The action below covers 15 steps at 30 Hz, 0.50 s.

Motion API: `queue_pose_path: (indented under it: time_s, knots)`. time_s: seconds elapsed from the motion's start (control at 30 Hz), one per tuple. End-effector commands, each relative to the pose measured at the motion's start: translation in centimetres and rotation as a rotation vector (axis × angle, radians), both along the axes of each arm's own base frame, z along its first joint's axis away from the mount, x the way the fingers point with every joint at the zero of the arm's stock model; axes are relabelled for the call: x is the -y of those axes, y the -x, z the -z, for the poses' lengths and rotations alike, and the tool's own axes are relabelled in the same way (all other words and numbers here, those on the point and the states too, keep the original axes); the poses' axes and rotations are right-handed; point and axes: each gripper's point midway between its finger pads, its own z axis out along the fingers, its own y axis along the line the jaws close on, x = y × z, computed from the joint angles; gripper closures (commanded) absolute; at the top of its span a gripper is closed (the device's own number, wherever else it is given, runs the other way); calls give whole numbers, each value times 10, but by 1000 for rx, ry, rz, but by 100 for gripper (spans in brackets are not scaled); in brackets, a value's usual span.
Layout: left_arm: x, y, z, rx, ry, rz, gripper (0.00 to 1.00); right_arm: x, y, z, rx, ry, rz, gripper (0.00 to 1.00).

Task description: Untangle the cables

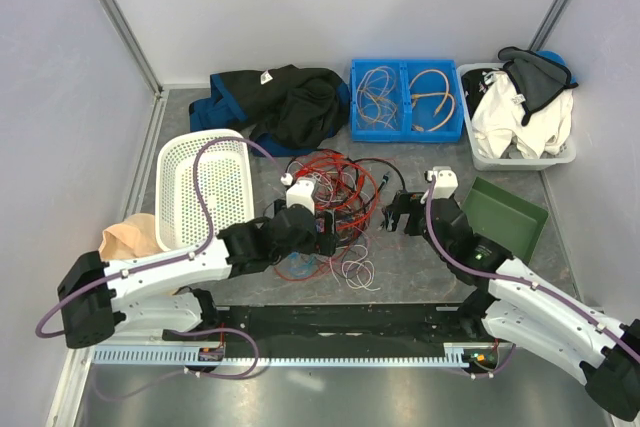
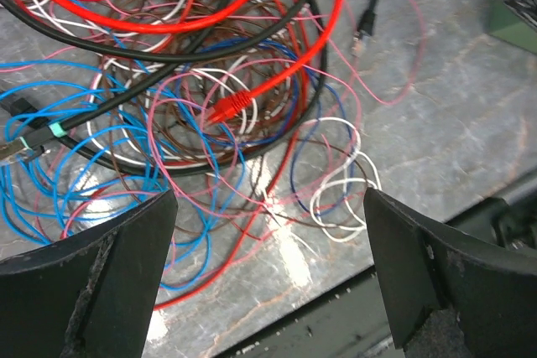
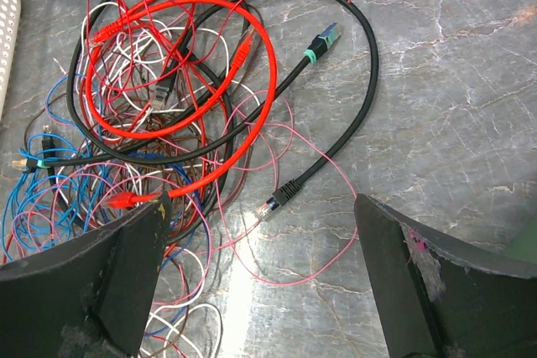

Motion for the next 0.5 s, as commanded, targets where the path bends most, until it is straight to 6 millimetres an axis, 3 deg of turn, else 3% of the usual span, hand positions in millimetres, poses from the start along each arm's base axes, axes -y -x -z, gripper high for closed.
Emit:
queue_pose_path:
  time_s: [0.0, 0.1, 0.17, 0.2, 0.23, 0.3, 0.33, 0.4, 0.47]
  knots:
    - [6, -24, -10, 21, -4, -73, 1, -5, -2, -3, 34, -29, -14, 2]
    - [5, -42, -1, -10, -26, -118, 5, -6, -1, 2, 27, -42, -18, 2]
    - [11, -49, 19, -81, -60, -104, 9, -8, 0, 3, 24, -48, -25, 2]
    - [15, -61, 14, -88, -43, -111, 11, -8, 0, 3, 25, -48, -25, 2]
    - [22, -63, 30, -117, -85, -78, 11, -7, 0, 3, 27, -48, -21, 2]
    - [40, -75, 26, -101, -89, -44, 14, -5, 0, 1, 33, -47, -13, 2]
    - [47, -76, 38, -116, -127, -8, 15, -4, 0, 0, 37, -47, -8, 2]
    - [64, -85, 34, -106, -117, 21, 17, -2, 0, -5, 49, -54, -2, 2]
    - [73, -86, 44, -120, -136, 56, 19, 0, 1, -7, 54, -52, 1, 2]
